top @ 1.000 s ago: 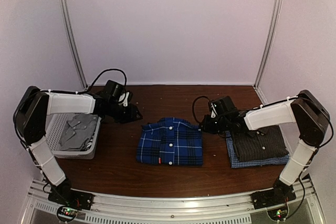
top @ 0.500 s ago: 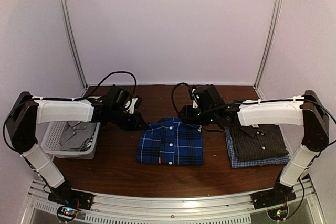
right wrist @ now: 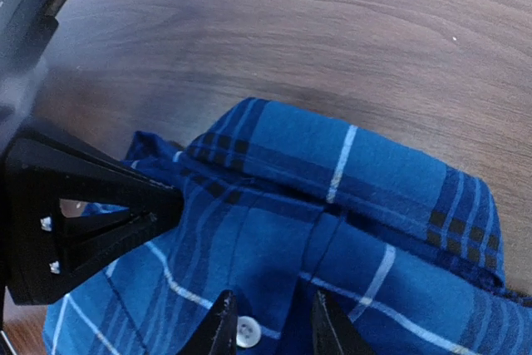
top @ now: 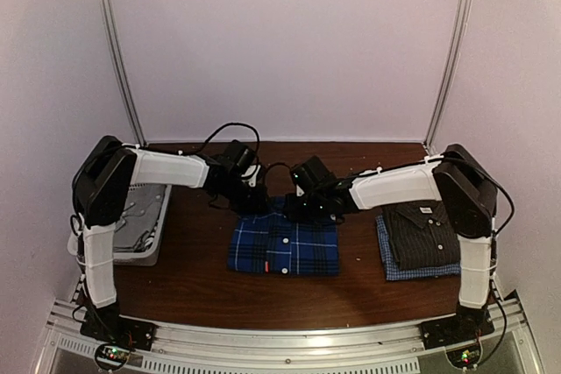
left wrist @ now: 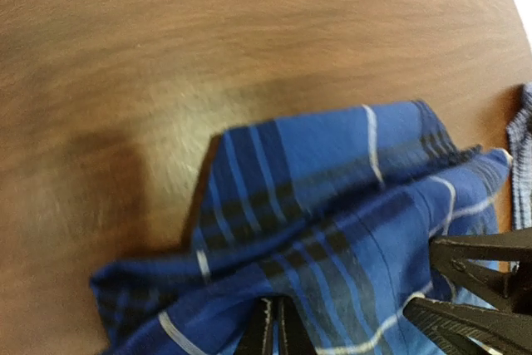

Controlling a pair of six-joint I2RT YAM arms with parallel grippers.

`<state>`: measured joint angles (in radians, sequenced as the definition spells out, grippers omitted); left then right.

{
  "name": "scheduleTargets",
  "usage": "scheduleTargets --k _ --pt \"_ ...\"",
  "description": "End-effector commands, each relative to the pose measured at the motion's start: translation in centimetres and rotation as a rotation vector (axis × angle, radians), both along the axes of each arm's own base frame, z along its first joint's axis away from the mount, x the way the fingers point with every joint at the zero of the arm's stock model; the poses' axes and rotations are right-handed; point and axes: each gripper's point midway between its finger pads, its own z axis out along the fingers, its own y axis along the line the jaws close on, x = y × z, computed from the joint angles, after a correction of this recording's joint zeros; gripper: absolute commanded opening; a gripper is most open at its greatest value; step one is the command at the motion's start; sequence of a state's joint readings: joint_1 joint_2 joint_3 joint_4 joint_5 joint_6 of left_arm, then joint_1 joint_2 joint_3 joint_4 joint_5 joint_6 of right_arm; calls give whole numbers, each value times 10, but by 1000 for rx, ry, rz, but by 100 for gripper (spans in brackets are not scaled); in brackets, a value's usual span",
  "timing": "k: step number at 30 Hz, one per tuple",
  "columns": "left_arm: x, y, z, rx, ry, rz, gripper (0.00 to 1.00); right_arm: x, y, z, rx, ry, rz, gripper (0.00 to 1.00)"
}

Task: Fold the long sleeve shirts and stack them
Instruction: Smooth out the square-folded shirt at the center of the board.

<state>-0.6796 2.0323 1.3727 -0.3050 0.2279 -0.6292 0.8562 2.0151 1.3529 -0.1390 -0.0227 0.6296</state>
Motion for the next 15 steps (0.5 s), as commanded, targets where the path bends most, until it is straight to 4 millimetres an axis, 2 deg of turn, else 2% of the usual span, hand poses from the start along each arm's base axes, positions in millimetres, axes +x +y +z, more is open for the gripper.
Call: scheduleTargets --k 1,4,7,12,15 --pt "24 12 -23 94 15 37 5 20 -14 -19 -26 46 -14 33" --pt "35 15 -30 105 22 55 6 30 -24 -34 -50 76 -27 35" --pt "43 21 -27 115 25 69 7 33 -25 -35 -52 90 -19 39" --pt "60 35 11 148 -56 97 21 38 -34 -14 -47 60 -26 49" --pt "62 44 33 147 -78 109 23 40 -44 3 -51 43 -39 50"
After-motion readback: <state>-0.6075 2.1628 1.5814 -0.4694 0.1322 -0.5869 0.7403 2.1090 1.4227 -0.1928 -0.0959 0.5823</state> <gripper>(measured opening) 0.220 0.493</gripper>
